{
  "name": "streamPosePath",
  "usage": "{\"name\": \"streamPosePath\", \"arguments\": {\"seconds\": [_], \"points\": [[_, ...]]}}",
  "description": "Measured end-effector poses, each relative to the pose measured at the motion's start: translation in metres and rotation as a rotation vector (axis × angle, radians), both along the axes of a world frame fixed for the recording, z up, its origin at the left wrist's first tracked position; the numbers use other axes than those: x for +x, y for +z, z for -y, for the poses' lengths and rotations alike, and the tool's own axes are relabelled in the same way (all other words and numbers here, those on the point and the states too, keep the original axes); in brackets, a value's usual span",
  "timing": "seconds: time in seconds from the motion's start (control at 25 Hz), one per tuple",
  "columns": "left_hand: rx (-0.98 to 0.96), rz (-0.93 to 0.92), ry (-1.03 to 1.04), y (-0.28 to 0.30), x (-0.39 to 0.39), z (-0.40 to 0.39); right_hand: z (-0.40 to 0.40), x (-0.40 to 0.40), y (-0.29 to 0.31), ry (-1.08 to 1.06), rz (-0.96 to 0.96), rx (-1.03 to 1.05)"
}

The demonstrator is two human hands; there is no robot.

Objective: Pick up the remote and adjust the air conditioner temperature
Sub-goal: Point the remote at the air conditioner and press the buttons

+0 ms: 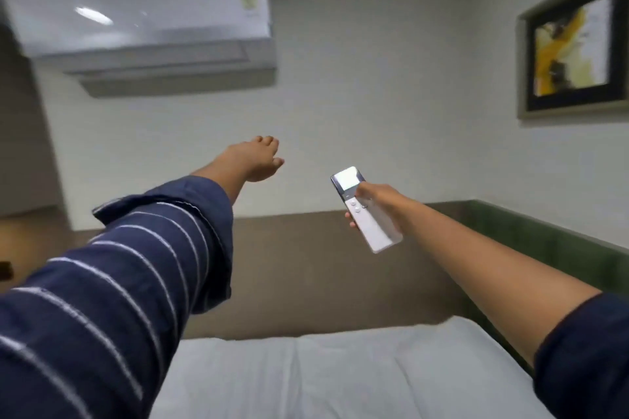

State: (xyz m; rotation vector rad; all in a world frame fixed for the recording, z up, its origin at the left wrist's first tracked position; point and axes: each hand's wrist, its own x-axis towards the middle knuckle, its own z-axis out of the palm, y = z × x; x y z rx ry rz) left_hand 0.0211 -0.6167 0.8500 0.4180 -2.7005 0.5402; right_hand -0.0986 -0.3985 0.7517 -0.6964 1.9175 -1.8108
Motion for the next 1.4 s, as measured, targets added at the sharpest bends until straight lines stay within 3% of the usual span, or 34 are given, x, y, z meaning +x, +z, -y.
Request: {"name": "streamPosePath", "arguments": {"seconds": [0.24,0.44,1.0,1.4], "points": [[-0.076,-0.092,0.195,0.072,0.090,0.114,0.168,0.061,0.106,0.203,-0.014,-0.061],[-0.083,-0.085,0.295,0.097,0.129,0.178,0.235,0.093,0.149,0.230,-0.015,-0.058],[-0.090,-0.145,0.309,0.099,0.145,0.183,0.247,0.104,0.160,0.201,-0.094,-0.066],[-0.111,-0.112,0.357,0.086,0.155,0.168,0.249,0.115,0.136,0.334,-0.068,-0.074]]}}
